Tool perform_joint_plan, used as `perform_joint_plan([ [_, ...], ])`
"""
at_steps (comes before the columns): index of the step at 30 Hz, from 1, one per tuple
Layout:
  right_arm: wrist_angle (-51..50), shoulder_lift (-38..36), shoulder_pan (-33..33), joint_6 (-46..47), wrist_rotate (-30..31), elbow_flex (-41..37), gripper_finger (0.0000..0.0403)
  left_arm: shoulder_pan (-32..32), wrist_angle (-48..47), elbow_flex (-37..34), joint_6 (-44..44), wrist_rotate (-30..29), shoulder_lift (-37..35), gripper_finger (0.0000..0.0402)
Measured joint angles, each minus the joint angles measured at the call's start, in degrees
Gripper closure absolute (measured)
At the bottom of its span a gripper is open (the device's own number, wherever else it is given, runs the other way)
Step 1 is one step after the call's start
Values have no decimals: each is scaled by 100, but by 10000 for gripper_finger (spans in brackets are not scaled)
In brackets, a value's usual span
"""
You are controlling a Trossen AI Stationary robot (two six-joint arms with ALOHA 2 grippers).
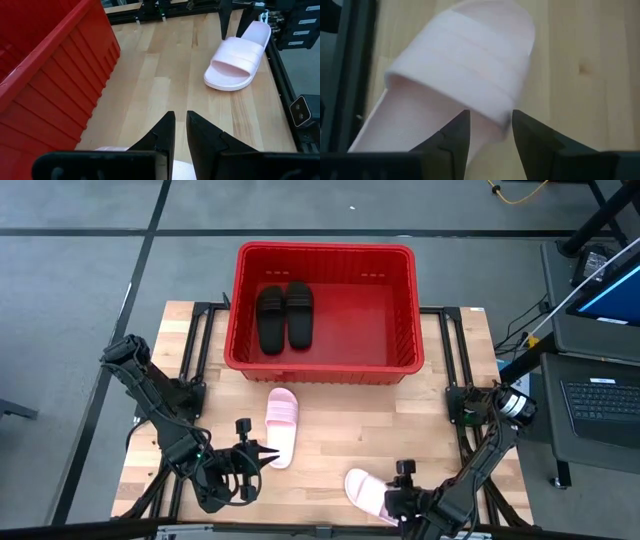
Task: Pick and place slides into bin
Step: Put the bottom pink slipper into the red bin
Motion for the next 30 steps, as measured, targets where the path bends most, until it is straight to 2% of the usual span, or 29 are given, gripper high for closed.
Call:
perform_joint_plan([
  [3, 25, 0, -17, -290, 184, 0, 256, -1, 0, 0, 0, 0, 0, 359],
  [16, 401, 184, -243, -1584, 199, 0, 256, 0, -4, 0, 0, 4, 0, 358],
  [30, 624, 186, -289, -1715, 158, 0, 256, 0, -26, 0, 0, 31, 0, 358],
])
